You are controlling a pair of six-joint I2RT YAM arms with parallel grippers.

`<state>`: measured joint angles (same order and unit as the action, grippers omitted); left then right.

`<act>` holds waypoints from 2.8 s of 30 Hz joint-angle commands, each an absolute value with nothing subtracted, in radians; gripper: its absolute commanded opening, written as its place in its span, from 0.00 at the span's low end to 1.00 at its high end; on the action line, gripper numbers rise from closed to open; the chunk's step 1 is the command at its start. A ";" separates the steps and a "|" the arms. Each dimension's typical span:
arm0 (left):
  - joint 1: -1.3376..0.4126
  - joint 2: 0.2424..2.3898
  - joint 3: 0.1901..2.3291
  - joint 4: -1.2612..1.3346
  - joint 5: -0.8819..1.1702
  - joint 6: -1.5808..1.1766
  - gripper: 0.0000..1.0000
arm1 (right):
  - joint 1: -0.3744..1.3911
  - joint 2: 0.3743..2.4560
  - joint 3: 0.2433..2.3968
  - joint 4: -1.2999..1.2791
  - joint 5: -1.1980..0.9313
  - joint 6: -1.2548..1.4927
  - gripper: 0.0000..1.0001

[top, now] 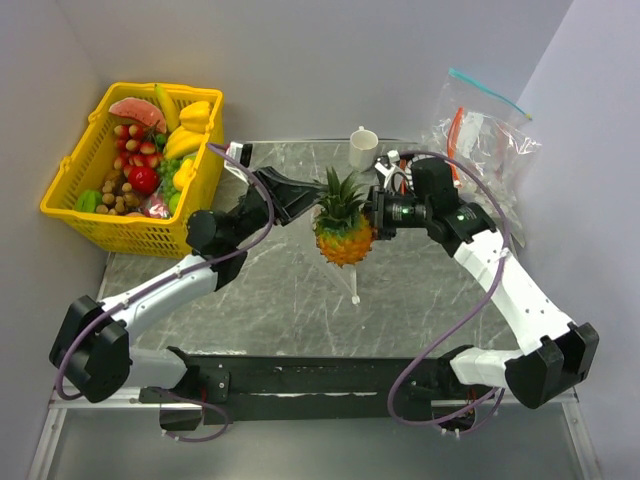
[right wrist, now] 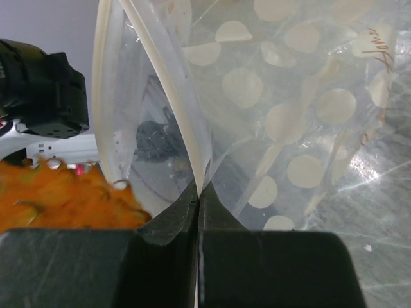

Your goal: Place the food in the zip-top bag and seal the zipper

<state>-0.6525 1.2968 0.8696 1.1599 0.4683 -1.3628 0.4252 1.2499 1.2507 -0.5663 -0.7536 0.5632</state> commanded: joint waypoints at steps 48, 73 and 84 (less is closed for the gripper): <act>-0.755 1.324 0.617 1.109 0.069 -0.997 0.01 | 0.304 1.235 0.543 1.232 -0.956 1.694 0.00; -0.913 1.846 0.482 1.369 0.028 -1.025 0.01 | 0.296 1.253 0.652 -0.178 -0.534 0.522 0.00; -1.002 1.528 0.571 0.933 -0.030 -0.818 0.01 | 0.296 1.166 0.750 -0.310 -0.520 0.469 0.01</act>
